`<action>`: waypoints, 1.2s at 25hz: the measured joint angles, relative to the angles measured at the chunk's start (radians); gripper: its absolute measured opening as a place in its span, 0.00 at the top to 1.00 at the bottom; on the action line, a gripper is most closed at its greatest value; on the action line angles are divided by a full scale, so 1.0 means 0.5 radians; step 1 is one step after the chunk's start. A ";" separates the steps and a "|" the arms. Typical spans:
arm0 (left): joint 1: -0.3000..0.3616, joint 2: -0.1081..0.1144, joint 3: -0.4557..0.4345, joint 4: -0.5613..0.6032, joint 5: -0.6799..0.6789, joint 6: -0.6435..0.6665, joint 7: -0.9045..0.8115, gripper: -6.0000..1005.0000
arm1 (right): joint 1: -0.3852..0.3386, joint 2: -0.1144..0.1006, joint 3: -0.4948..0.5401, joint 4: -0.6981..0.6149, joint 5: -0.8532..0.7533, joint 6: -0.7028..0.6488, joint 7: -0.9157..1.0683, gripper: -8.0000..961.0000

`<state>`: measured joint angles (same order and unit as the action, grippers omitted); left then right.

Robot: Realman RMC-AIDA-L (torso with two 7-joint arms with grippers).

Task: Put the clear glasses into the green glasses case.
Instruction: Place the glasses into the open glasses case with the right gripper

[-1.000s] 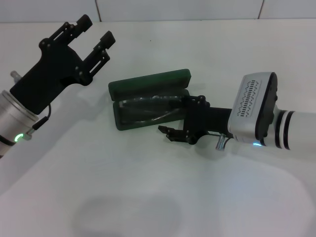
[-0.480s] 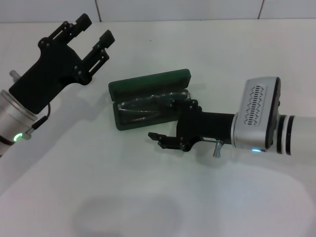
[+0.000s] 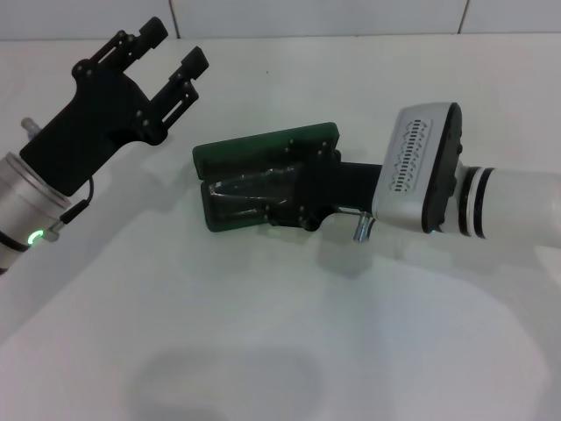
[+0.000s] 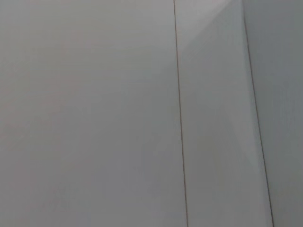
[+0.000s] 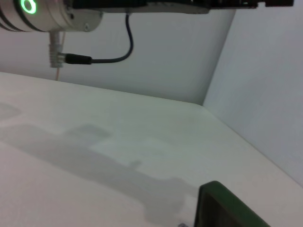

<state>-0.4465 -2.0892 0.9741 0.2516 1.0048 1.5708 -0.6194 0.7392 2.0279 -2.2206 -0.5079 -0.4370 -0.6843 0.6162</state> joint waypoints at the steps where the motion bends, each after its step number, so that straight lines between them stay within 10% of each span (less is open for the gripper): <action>1: 0.000 0.000 0.000 0.000 0.000 0.000 0.000 0.41 | 0.001 0.000 0.000 -0.007 0.003 0.018 0.005 0.29; 30: -0.030 0.001 0.000 0.003 0.000 -0.010 -0.001 0.41 | 0.009 -0.012 -0.034 -0.039 -0.135 -0.009 0.355 0.29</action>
<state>-0.4617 -2.0887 0.9741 0.2531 1.0048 1.5659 -0.6197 0.7439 2.0221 -2.2379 -0.5274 -0.5044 -0.6889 0.7937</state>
